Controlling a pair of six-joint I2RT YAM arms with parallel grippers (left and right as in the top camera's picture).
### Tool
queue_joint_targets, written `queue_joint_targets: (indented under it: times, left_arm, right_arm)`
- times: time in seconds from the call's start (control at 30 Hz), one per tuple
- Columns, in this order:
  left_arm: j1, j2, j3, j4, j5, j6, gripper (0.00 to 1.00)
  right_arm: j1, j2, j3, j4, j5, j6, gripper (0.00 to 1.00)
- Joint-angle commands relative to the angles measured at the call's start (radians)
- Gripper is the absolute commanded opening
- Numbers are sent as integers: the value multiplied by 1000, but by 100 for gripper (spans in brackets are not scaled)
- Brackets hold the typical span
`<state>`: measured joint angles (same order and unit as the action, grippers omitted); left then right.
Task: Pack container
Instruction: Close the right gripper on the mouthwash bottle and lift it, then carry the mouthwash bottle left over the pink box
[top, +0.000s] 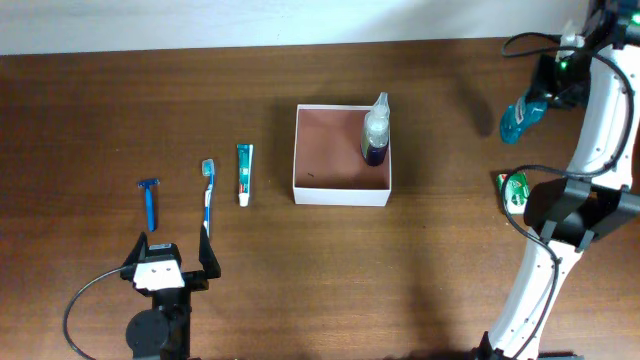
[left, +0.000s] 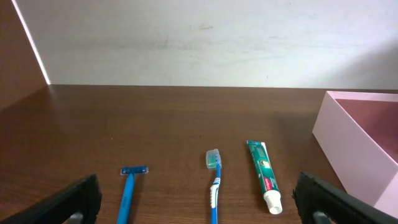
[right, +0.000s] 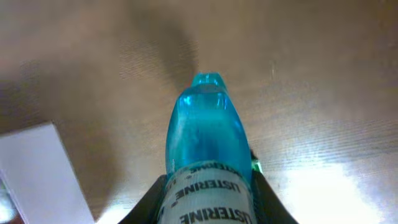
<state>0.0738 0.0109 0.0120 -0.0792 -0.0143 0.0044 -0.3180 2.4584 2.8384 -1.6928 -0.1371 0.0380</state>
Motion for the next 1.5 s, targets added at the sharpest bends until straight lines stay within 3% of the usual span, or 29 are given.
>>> queue_joint_targets:
  times: [0.0, 0.53, 0.93, 1.23, 1.47]
  left_arm:
    - [-4, -6, -3, -4, 11, 12, 99]
    - [-4, -6, -3, -4, 11, 12, 99]
    - [-4, -6, -3, -4, 11, 12, 99]
    - [-4, -6, -3, -4, 11, 12, 99]
    - [-4, -6, -3, -4, 11, 12, 99]
  right_arm:
    - [39, -41, 97, -6, -56, 53, 16]
    - [303, -396, 79, -6, -73, 193, 23]
    - [506, -716, -312, -6, -42, 384, 21]
    - [631, -722, -539, -6, 46, 489, 20]
    - [644, -684, -648, 28, 82, 502, 20]
